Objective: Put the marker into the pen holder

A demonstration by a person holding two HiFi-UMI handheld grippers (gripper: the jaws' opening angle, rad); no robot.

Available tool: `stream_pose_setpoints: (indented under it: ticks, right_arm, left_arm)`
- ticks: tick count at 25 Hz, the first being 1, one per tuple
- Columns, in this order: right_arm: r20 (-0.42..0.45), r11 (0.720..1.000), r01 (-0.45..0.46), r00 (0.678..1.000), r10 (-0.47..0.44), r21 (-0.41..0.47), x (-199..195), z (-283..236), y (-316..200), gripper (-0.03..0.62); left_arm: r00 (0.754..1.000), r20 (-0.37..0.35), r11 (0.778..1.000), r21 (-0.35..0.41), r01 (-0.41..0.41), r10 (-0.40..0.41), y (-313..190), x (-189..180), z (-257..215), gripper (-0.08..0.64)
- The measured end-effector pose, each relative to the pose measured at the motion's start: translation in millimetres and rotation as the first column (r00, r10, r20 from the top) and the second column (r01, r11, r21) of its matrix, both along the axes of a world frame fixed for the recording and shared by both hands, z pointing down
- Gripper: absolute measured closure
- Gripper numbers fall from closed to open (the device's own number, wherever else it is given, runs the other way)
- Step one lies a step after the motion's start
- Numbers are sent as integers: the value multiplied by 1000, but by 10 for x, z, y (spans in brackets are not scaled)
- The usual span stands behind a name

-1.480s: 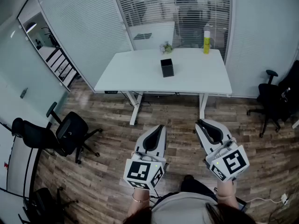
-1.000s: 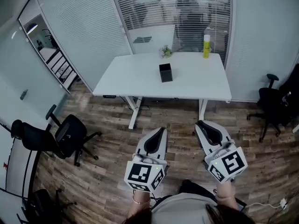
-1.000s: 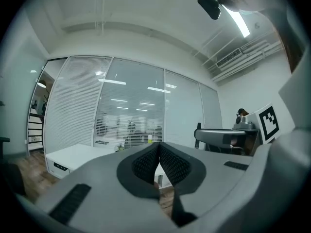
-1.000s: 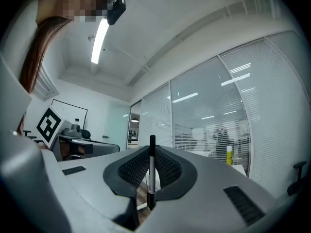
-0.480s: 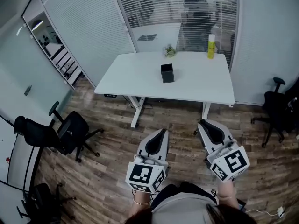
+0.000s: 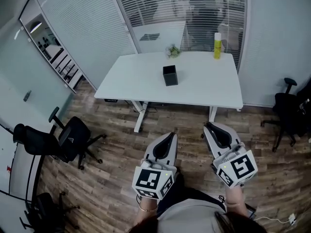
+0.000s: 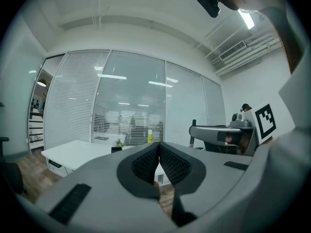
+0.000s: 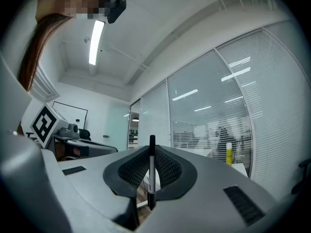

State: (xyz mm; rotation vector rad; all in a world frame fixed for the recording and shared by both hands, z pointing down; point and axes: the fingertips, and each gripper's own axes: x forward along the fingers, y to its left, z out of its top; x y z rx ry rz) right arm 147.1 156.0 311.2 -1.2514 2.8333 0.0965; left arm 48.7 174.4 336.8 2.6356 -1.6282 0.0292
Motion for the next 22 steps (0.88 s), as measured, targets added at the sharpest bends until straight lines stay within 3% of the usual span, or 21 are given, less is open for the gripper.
stream_pose_setpoints:
  ticks: [11,22]
  right_arm:
    - [14,1000,-15,1000,15,-7,23,19,-456,537]
    - [34,1000,-24,999,24,-13,-217,-1,-1042,538]
  left_arm:
    - [999,14,999,-3,-47,47,-493,127,18,540]
    - [997,0,997,-9,-73,73,-1108,-96,16,540]
